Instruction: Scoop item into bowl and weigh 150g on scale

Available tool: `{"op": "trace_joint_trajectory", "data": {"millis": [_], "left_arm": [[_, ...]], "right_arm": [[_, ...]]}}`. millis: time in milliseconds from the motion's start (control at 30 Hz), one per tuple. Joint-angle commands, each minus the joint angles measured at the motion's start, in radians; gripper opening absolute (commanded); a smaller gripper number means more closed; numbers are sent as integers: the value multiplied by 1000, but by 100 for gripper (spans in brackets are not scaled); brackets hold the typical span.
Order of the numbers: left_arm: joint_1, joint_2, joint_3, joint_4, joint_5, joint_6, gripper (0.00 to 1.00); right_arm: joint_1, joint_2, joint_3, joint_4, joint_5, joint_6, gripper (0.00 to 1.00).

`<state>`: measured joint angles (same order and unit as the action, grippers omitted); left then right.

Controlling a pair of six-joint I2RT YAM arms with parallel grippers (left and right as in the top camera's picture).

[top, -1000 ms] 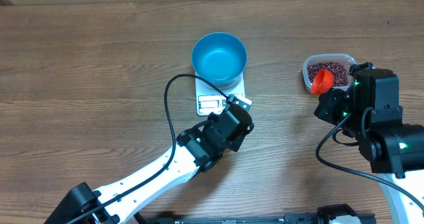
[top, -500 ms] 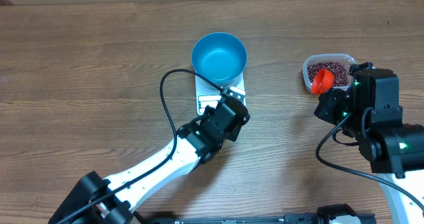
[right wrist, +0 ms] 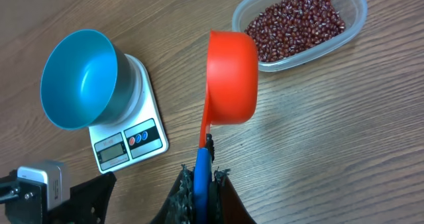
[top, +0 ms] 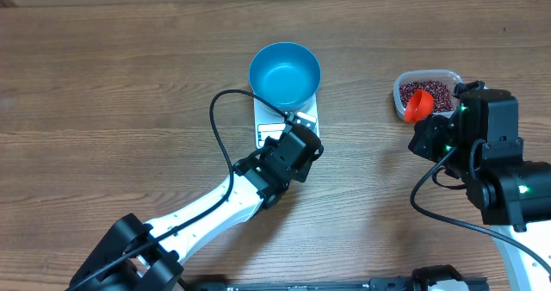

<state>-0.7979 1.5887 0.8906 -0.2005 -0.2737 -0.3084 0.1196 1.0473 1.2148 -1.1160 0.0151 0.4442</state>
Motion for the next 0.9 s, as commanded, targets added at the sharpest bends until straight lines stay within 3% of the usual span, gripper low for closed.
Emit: {"op": "trace_joint_trajectory", "data": {"millis": [0, 867], "left_arm": [[3, 28, -5, 12, -6, -10, 4], [10, 134, -5, 120, -18, 26, 4]], "right_arm": [[3, -7, 29, 7, -1, -5, 4], [3, -7, 28, -16, -16, -5, 4]]}}
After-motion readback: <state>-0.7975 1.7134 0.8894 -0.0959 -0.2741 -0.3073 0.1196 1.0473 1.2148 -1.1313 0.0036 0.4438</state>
